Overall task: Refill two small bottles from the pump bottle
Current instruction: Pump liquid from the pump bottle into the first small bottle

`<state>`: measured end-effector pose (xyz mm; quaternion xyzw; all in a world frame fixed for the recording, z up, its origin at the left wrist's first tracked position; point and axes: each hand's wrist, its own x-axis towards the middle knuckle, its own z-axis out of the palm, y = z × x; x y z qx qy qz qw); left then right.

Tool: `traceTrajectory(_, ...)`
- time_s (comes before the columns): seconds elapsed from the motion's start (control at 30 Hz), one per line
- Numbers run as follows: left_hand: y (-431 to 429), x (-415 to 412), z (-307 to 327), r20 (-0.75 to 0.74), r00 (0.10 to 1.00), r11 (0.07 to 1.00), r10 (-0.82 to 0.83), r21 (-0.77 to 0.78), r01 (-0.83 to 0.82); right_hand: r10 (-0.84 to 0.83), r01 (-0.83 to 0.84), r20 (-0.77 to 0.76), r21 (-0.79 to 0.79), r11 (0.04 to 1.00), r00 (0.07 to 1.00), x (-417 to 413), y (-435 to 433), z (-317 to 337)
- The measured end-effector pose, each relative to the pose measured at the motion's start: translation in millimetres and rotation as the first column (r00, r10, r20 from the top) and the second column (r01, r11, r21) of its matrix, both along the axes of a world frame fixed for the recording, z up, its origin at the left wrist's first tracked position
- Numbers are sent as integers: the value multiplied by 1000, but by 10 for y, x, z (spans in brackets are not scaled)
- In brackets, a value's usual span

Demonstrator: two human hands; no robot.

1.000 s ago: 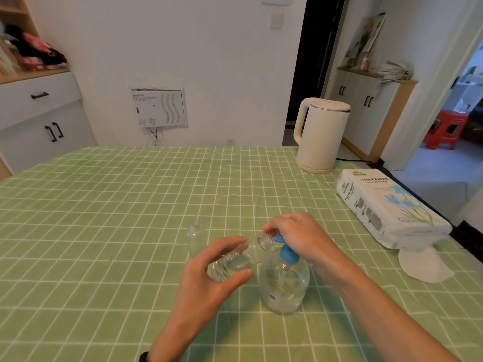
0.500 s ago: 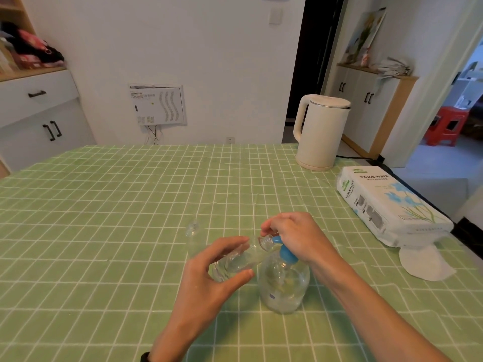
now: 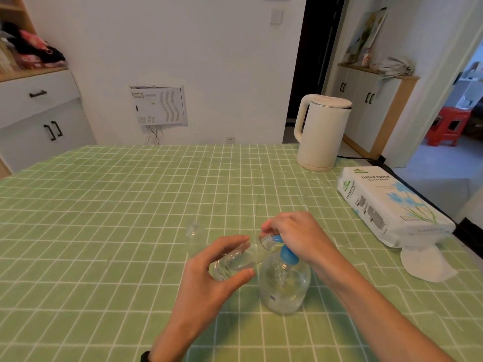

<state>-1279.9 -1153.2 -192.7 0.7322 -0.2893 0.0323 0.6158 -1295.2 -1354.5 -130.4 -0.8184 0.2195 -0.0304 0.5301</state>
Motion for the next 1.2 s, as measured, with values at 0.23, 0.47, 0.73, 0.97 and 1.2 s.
traceTrajectory(0.23,4,3,-42,-1,1000,1000,-6,13,6,-13,13,-4,-5,1000,1000,-16,36,-26)
traceTrajectory(0.47,8,1,-30,8,1000,1000,-8,15,8,-25,25,-6,-22,999,1000,-38,10,83)
traceTrajectory(0.73,-21,8,-47,9,1000,1000,-15,8,15,-19,19,-9,-20,1000,1000,-7,30,-5)
traceTrajectory(0.97,-25,-4,-56,9,1000,1000,-24,14,24,-22,21,-18,-43,999,1000,-28,33,-24)
traceTrajectory(1.2,-22,-9,-41,4,1000,1000,-17,-2,17,-31,30,-7,-74,997,1000,-54,30,76)
